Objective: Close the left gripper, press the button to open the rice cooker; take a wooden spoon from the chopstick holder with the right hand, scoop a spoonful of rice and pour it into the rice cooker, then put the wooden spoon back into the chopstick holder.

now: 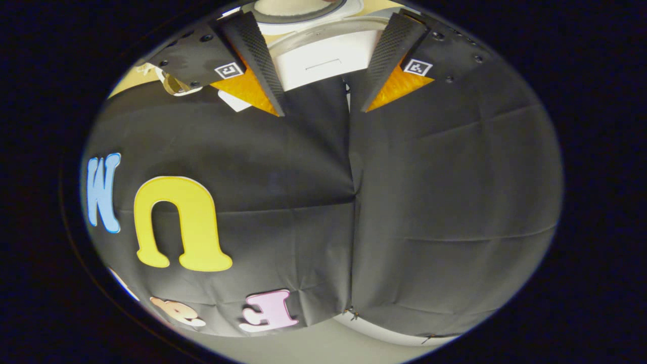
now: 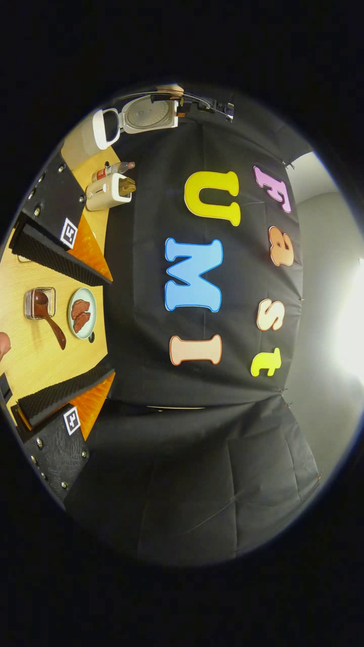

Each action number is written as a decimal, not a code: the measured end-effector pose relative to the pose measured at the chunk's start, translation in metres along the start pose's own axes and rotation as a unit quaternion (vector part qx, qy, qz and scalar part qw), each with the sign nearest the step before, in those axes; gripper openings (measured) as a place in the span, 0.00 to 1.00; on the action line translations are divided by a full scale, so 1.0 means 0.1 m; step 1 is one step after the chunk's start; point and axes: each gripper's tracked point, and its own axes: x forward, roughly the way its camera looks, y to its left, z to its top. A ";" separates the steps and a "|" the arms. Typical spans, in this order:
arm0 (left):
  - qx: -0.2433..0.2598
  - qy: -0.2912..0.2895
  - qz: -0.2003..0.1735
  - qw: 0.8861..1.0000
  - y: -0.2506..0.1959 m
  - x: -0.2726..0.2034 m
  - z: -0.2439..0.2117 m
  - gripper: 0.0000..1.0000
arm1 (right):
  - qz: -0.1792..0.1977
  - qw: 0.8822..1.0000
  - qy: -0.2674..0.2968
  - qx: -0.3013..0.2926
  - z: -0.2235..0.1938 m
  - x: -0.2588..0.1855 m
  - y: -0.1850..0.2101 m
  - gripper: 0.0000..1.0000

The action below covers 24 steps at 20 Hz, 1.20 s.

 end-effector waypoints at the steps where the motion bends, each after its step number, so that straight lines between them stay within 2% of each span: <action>1: -0.003 0.005 0.001 1.000 0.01 0.00 -0.01 0.97 | 0.002 1.000 0.001 -0.002 0.00 0.01 -0.01 0.98; 5: -0.029 0.018 0.009 0.999 0.03 -0.05 -0.06 0.99 | 0.014 1.000 -0.002 -0.007 0.01 0.07 -0.03 0.98; 14: -0.021 0.032 0.012 0.999 -0.12 -0.41 -0.14 0.99 | 0.035 0.999 -0.005 -0.008 0.06 0.18 -0.17 0.98; 15: -0.019 0.031 0.013 0.999 -0.12 -0.46 -0.15 0.96 | 0.038 0.999 -0.006 -0.010 0.06 0.18 -0.19 0.98; 16: -0.017 0.030 0.015 0.999 -0.12 -0.51 -0.15 0.98 | 0.040 0.999 -0.007 -0.011 0.07 0.19 -0.21 0.98; 17: -0.016 0.029 0.016 0.999 -0.12 -0.58 -0.15 0.96 | 0.042 0.999 -0.007 -0.011 0.07 0.19 -0.23 0.98; 18: -0.014 0.027 0.016 0.999 -0.12 -0.64 -0.16 0.98 | 0.044 0.999 -0.007 -0.011 0.06 0.19 -0.25 0.98; 19: -0.015 0.030 0.006 0.999 -0.17 -0.66 -0.19 0.96 | 0.047 0.999 -0.008 -0.010 0.06 0.19 -0.26 0.98; 21: 0.004 0.029 0.001 1.000 -0.19 -0.73 -0.22 1.00 | 0.052 0.999 -0.006 -0.008 0.04 0.22 -0.28 0.98; 24: -0.015 0.035 0.001 0.999 -0.19 -0.68 -0.21 1.00 | 0.059 0.998 0.002 -0.008 0.00 0.24 -0.27 0.98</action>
